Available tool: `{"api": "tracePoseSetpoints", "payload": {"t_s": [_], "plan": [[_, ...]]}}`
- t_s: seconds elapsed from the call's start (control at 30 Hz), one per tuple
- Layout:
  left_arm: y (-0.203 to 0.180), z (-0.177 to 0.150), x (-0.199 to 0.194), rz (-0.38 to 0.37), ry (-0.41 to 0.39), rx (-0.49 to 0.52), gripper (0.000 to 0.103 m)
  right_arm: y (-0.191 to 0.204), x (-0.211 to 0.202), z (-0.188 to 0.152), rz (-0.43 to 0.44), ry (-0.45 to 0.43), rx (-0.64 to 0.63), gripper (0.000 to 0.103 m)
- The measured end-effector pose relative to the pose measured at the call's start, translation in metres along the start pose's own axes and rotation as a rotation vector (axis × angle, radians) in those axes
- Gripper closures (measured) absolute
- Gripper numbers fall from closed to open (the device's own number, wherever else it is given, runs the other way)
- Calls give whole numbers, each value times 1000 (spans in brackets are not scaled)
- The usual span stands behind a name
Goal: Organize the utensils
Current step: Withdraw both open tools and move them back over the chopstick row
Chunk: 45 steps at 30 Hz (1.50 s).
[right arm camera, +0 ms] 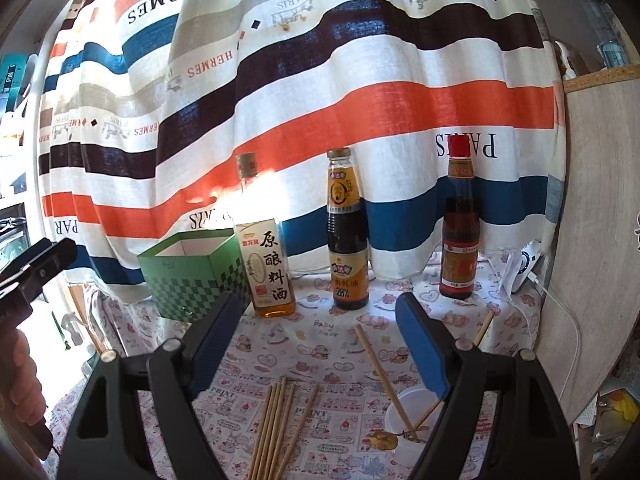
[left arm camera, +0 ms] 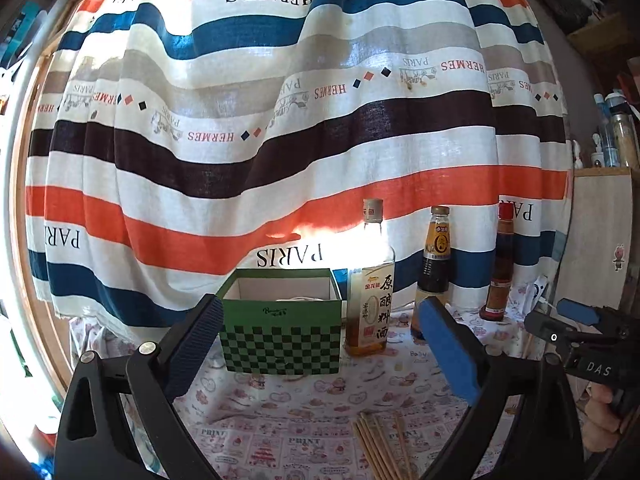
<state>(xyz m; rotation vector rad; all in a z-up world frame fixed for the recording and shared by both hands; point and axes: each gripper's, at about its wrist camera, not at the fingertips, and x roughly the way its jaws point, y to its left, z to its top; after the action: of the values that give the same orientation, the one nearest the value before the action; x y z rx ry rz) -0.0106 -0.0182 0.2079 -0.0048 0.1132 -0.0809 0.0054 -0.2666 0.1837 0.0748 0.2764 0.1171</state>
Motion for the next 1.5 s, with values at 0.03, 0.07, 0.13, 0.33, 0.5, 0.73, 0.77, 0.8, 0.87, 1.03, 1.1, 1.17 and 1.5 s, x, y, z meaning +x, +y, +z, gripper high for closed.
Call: {"api": "tracePoseSetpoints", "payload": {"t_s": [0.03, 0.07, 0.13, 0.33, 0.5, 0.73, 0.77, 0.8, 0.87, 1.03, 1.1, 1.17, 1.5], "plan": [[0, -5, 4, -16, 10, -22, 6, 3, -1, -2, -2, 4, -11, 25], [0, -11, 7, -42, 23, -43, 6, 6, -4, -6, -8, 4, -28, 25], [-3, -22, 14, -73, 52, -63, 6, 10, -9, -14, -32, -2, -66, 25], [3, -52, 18, -70, 87, -102, 6, 9, -5, -44, -87, 45, -138, 24], [14, -63, 24, -3, 118, -78, 5, 0, 15, -56, -78, 106, -72, 24], [41, -99, 31, -13, 115, -148, 1, 6, 49, -90, -17, 198, -30, 24], [48, -110, 33, -9, 104, -179, 1, 8, 54, -96, -4, 219, -38, 24], [55, -120, 37, 2, 102, -219, 1, 9, 61, -102, 7, 237, -43, 24], [65, -132, 54, 9, 186, -260, 1, 9, 71, -111, 9, 269, -39, 24], [72, -148, 66, 91, 221, -205, 1, -1, 94, -130, 1, 339, -5, 24], [76, -152, 69, 25, 250, -254, 1, -4, 100, -135, -18, 347, -10, 24], [74, -154, 71, -5, 264, -249, 1, -6, 105, -139, -35, 365, -20, 24], [84, -179, 97, 67, 360, -224, 1, 5, 107, -143, -78, 451, -18, 24]]}}
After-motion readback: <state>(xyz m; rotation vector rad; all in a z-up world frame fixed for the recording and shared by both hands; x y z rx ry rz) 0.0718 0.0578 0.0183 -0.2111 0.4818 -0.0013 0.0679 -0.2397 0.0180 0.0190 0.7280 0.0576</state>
